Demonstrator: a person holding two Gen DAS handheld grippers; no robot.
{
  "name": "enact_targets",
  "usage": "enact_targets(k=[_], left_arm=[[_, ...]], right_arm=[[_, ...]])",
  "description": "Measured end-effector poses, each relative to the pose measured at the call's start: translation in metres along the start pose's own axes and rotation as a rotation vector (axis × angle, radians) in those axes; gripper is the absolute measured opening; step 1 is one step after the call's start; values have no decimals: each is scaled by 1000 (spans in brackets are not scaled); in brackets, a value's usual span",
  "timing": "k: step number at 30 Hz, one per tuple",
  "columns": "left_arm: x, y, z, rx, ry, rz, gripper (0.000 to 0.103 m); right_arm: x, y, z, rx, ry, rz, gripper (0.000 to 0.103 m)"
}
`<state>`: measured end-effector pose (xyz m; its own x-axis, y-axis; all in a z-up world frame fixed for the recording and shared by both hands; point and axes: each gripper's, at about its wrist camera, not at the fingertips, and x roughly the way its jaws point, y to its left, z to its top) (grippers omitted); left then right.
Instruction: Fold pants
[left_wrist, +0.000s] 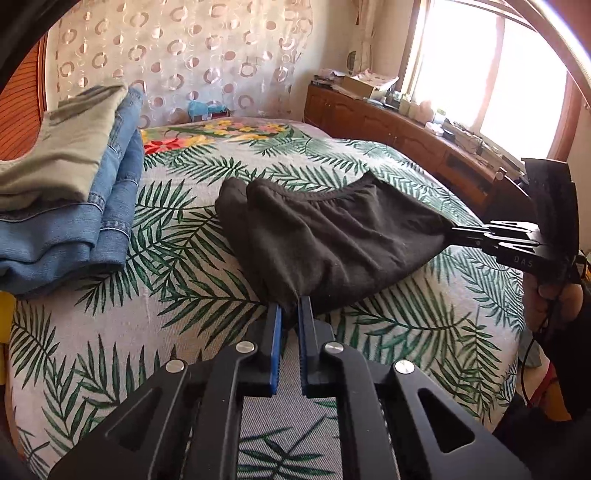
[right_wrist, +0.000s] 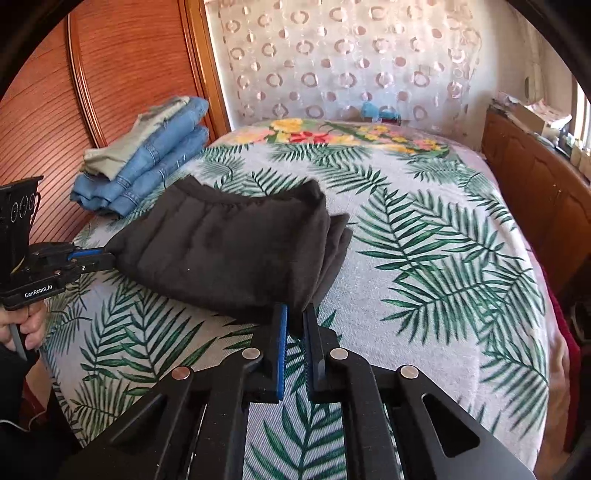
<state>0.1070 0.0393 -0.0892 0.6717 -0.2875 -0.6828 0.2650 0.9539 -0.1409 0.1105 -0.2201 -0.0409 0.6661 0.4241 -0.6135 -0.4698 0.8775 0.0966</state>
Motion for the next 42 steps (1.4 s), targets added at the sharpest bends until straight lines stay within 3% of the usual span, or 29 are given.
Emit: enact_targets(k=[10,22,35,39,42], left_arm=[[-37,-18,-20,0,-32,-7,8],[-58,-41,-43,26,-7,-16,8],[-45,-42,-50,0,21,-16,9],[-45,-42,-49,-5,22,10,19],[-48,-42,-47,6,2,32,39]], right_arm=[[-47,8,-27,-4,-44,4,7],[-85,20,-53,4,-16,29,7],[-75,22,-58,4,45,25,7],[-76,26,-56,-1,58,14,7],[-80,29,-54,-12,55,7,7]])
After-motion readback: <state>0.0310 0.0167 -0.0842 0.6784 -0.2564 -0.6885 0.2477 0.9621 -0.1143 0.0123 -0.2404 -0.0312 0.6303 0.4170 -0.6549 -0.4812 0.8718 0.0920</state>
